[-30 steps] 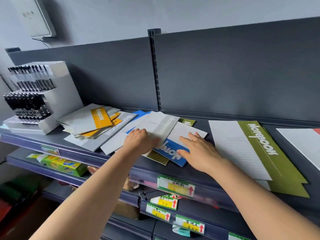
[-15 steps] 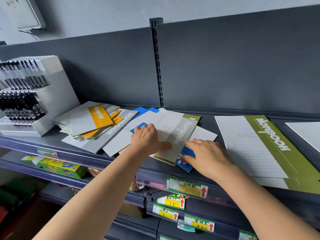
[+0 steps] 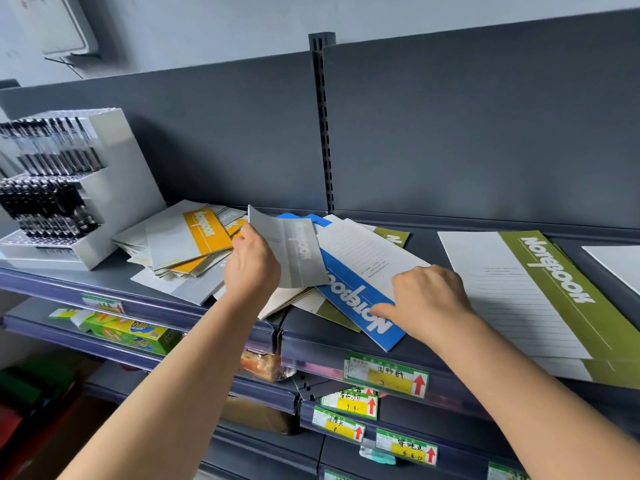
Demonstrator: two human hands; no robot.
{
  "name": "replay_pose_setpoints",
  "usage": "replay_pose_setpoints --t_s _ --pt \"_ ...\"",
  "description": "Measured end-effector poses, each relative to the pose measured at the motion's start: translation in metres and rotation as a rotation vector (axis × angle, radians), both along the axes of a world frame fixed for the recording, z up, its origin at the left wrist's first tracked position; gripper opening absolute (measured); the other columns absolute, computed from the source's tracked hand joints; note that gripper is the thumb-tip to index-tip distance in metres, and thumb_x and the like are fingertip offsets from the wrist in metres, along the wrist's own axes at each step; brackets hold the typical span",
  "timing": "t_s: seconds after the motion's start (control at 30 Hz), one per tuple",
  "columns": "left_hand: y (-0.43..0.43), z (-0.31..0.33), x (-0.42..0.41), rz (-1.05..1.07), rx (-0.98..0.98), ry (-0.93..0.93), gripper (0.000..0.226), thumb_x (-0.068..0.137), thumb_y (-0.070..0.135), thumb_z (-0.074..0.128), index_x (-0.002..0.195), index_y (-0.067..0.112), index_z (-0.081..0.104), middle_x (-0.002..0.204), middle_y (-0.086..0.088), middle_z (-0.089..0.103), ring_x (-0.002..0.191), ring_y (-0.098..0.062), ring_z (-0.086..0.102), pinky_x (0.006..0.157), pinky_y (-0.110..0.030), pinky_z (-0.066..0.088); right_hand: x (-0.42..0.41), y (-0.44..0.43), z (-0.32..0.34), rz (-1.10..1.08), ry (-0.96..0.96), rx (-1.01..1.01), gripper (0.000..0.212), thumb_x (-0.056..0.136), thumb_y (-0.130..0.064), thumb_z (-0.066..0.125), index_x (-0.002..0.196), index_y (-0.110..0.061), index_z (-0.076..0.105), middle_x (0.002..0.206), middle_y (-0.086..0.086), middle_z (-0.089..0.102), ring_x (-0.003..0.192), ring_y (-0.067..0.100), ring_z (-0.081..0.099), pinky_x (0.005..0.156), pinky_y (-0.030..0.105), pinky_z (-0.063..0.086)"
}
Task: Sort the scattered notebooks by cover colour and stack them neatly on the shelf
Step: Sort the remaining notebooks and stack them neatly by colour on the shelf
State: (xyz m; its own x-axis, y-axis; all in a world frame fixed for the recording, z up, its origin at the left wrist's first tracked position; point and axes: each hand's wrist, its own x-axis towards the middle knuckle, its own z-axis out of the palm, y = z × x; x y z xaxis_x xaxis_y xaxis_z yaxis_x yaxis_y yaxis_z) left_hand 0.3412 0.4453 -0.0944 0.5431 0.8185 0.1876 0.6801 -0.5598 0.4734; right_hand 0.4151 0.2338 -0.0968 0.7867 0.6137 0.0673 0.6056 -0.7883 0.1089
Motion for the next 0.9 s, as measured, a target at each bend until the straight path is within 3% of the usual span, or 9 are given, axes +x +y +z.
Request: replay_pose_setpoints --t_s 0.1,0.17,0.23,0.3,0.47,0.6,0.7,0.83,0.9 --pt "0.001 -0.005 -0.008 -0.015 0.020 0.209 0.045 0.088 0.002 0.050 0.130 0.008 0.036 0.132 -0.019 0.040 0.117 -0.039 0.045 0.090 -0.043 0.042 0.011 0.006 -0.007 0.012 0.076 -0.017 0.073 0.078 -0.079 0.044 0.119 -0.020 0.055 0.119 0.005 0.061 0.110 0.023 0.054 0.088 0.036 0.038" --pt "-0.002 -0.009 -0.010 -0.048 0.199 0.334 0.044 0.087 0.007 0.051 0.129 0.009 0.040 0.135 -0.016 0.037 0.120 -0.035 0.038 0.090 -0.040 0.042 0.025 0.007 -0.017 -0.016 0.200 -0.008 0.096 0.067 -0.090 0.038 0.135 -0.022 0.043 0.140 0.010 0.044 0.130 0.029 0.039 0.103 0.044 0.032" --pt "-0.011 -0.010 -0.006 -0.118 0.269 0.259 0.032 0.090 0.014 0.052 0.122 0.012 0.050 0.127 -0.011 0.048 0.110 -0.028 0.046 0.081 -0.036 0.046 0.037 0.006 -0.024 -0.069 0.270 0.025 0.115 0.055 -0.098 0.034 0.143 -0.023 0.033 0.148 0.013 0.033 0.136 0.033 0.030 0.108 0.048 0.029" --pt "-0.025 -0.008 -0.001 -0.218 0.136 0.210 0.019 0.094 0.023 0.052 0.109 0.014 0.058 0.109 -0.006 0.062 0.091 -0.022 0.057 0.069 -0.033 0.051 0.043 0.005 -0.026 -0.106 0.259 0.081 0.117 0.053 -0.098 0.035 0.142 -0.023 0.032 0.145 0.014 0.038 0.132 0.034 0.036 0.105 0.047 0.033" --pt "-0.045 -0.010 0.011 -0.261 -0.165 0.137 0.034 0.085 0.031 0.065 0.110 0.011 0.053 0.099 -0.006 0.065 0.087 -0.025 0.066 0.073 -0.038 0.058 0.060 0.005 -0.016 -0.207 0.260 0.229 0.074 0.070 -0.065 0.068 0.126 -0.020 0.048 0.130 0.012 0.053 0.120 0.033 0.047 0.092 0.041 0.042" --pt "-0.057 -0.002 0.017 -0.221 -0.677 -0.088 0.040 0.085 0.017 0.072 0.105 0.010 0.038 0.101 -0.011 0.063 0.084 -0.026 0.070 0.062 -0.039 0.061 0.074 -0.015 -0.002 -0.219 0.469 0.594 0.017 0.077 -0.019 0.064 0.090 -0.008 0.063 0.089 0.010 0.068 0.072 0.025 0.056 0.060 0.029 0.038" --pt "-0.075 0.000 0.028 -0.215 -0.797 -0.166 0.044 0.085 0.011 0.071 0.105 0.014 0.032 0.109 -0.011 0.059 0.091 -0.025 0.067 0.056 -0.031 0.057 0.075 -0.030 0.005 -0.178 0.539 0.742 0.012 0.082 -0.014 0.057 0.091 -0.013 0.065 0.087 0.006 0.068 0.075 0.028 0.060 0.062 0.030 0.041" --pt "-0.098 0.005 0.050 -0.213 -0.852 -0.306 0.036 0.086 0.007 0.067 0.113 0.003 0.043 0.105 -0.012 0.063 0.082 -0.021 0.067 0.060 -0.033 0.058 0.078 -0.058 0.011 -0.159 0.611 0.902 0.018 0.090 -0.009 0.050 0.100 -0.019 0.060 0.103 0.003 0.068 0.097 0.030 0.064 0.082 0.040 0.052" --pt "-0.117 0.010 0.061 -0.261 -0.870 -0.327 0.031 0.088 0.005 0.063 0.106 0.009 0.038 0.098 -0.008 0.060 0.086 -0.023 0.067 0.071 -0.039 0.060 0.081 -0.081 0.010 -0.185 0.564 0.888 0.021 0.092 -0.009 0.047 0.105 -0.023 0.056 0.103 0.000 0.064 0.093 0.025 0.060 0.073 0.032 0.049"
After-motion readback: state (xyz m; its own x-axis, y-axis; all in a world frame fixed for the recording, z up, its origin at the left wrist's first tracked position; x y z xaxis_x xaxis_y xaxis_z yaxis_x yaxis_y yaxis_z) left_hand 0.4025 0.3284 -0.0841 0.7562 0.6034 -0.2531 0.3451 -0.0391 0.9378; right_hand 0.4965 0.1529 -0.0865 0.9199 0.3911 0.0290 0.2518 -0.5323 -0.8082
